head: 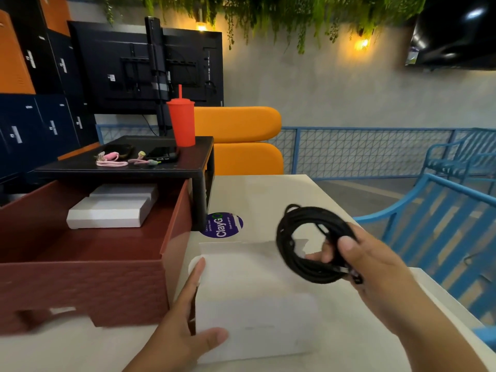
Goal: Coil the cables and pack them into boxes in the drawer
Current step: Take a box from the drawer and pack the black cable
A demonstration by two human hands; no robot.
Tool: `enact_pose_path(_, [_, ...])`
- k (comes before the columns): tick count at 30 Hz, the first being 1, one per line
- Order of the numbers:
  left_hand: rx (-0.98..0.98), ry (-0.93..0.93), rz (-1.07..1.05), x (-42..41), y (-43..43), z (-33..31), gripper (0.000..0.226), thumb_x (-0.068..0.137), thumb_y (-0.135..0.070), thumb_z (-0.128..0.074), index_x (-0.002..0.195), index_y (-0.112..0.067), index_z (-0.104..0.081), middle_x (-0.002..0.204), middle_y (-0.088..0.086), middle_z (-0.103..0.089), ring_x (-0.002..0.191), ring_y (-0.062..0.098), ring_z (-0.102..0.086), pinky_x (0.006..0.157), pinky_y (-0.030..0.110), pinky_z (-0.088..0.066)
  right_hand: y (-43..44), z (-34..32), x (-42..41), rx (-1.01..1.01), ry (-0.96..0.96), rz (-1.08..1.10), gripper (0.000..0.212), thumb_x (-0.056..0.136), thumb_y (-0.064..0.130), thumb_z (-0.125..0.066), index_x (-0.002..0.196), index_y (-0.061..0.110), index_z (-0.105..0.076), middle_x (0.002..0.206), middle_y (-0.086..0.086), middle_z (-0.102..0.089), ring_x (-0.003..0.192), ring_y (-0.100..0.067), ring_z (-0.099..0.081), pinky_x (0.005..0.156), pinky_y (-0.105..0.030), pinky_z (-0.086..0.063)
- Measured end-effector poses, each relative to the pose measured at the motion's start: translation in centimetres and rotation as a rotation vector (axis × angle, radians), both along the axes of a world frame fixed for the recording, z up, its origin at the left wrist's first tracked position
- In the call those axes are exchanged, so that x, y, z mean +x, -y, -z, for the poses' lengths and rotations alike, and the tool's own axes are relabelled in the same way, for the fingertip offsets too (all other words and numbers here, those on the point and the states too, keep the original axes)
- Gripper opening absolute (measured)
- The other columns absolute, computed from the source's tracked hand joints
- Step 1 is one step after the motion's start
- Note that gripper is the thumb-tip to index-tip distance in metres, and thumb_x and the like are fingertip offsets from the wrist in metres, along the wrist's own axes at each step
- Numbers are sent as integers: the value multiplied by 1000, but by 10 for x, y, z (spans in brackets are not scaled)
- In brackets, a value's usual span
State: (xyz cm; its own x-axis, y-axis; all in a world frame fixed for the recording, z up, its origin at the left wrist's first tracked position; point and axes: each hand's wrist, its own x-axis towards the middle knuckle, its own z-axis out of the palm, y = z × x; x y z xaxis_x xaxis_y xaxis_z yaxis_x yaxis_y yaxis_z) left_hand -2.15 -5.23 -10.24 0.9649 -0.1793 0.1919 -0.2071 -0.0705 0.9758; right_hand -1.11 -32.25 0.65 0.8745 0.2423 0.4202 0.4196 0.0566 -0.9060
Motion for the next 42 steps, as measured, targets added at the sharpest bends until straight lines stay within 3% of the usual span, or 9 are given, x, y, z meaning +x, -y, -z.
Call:
enact_pose_path(7, [-17,-12,32,-1,0,-1,112,47,-37,-90,133,-55,-20,127,-39,-47,117,0,-54,85,14,-46,-34,-6,19,-485,-101,-156,21,96,23,-45,78,19,-55,73,11,-65,86,-11,-64,71,-8,-41])
enact_pose_path(11, [-22,-19,33,-1,0,-2,107,53,-26,-84,133,-55,-19,124,-40,-49,116,2,-56,84,16,-47,-46,-12,26,-746,-87,-131,22,98,24,-41,80,31,-51,87,9,-64,84,-1,-55,77,-15,-40])
enact_pose_path(15, [-18,-19,37,-1,0,-2,108,54,-30,-84,135,-54,-17,122,-40,-50,114,1,-56,84,16,-46,-54,-6,29,-898,-97,-153,13,98,25,-41,92,21,-52,85,8,-59,81,-6,-54,76,-16,-41])
enact_pose_path(20, [-18,-26,29,-1,1,-1,108,49,-41,-90,131,-65,-23,140,-29,-36,121,2,-52,90,20,-46,-59,11,33,-956,-60,-122,11,94,27,-49,102,31,-56,95,14,-58,81,0,-52,77,-15,-41])
enact_pose_path(23, [-39,-51,47,-1,0,-1,108,51,-37,-91,130,-65,-23,136,-22,-49,118,8,-56,88,24,-48,-60,17,34,-984,65,-27,13,90,30,-57,101,29,-62,102,12,-51,88,-1,-53,81,-17,-44])
enact_pose_path(30, [-5,-17,23,-5,3,-11,112,45,-52,-87,131,-59,-16,116,-52,-42,111,-18,-49,82,5,-41,-44,19,32,-907,-38,55,13,85,22,-64,88,30,-73,92,13,-63,87,0,-57,81,-15,-44])
enact_pose_path(34, [59,17,-18,-7,6,-16,106,42,-62,-82,122,-73,-14,108,-62,-35,104,-34,-37,77,-5,-34,-45,18,33,-919,-69,46,8,84,23,-65,83,25,-72,84,8,-66,73,-3,-56,68,-13,-41])
enact_pose_path(38, [82,23,-34,-5,5,-13,102,43,-66,-80,118,-73,-13,112,-61,-33,107,-32,-36,79,-4,-34,-50,18,34,-954,-53,33,11,87,23,-62,84,20,-72,70,10,-57,60,-3,-45,56,-12,-34])
enact_pose_path(42, [82,-1,-45,-4,3,-7,119,44,-65,-81,131,-68,-1,128,-39,-45,115,-16,-46,85,5,-39,-44,22,32,-970,-23,47,17,91,21,-55,91,21,-72,82,15,-61,74,0,-53,66,-9,-38])
